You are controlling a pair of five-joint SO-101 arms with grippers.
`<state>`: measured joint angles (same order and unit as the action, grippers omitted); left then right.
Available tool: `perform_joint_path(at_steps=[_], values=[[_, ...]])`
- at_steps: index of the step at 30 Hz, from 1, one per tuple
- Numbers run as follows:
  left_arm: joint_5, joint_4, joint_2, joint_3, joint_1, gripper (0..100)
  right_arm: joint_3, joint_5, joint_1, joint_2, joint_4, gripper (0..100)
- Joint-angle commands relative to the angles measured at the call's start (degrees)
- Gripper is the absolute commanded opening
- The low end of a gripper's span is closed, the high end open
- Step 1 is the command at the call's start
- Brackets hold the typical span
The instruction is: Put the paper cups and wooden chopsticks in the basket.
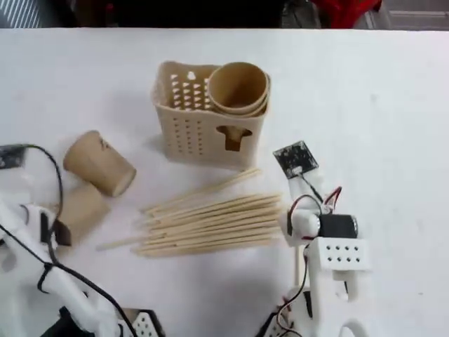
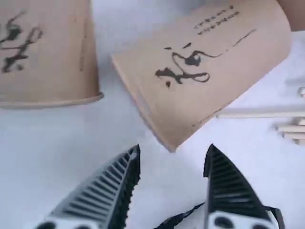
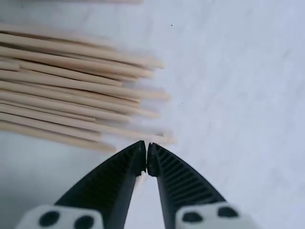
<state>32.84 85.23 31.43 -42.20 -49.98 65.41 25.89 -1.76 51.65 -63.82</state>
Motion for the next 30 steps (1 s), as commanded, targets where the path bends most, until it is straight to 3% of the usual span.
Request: perform_joint_path(at_steps=[1, 8, 19, 30], values=[[0.2, -8.0, 0.0, -6.3, 3.1, 23, -0.3, 0.5, -0.4, 0.9, 0.8, 2.4], [-3.1, -16.4, 0.2, -9.8, 4.5, 23, 0.6, 0.3, -0.4, 0.9, 2.7, 2.3], [-8.0, -18.3, 0.3, -11.4, 17.8, 22, 2.8, 0.0, -0.4, 0.9, 6.1, 2.1], [-7.7, -21.9, 0.4, -10.5, 19.1, 3, 4.0, 0.0, -0.4, 0.9, 8.1, 2.1]])
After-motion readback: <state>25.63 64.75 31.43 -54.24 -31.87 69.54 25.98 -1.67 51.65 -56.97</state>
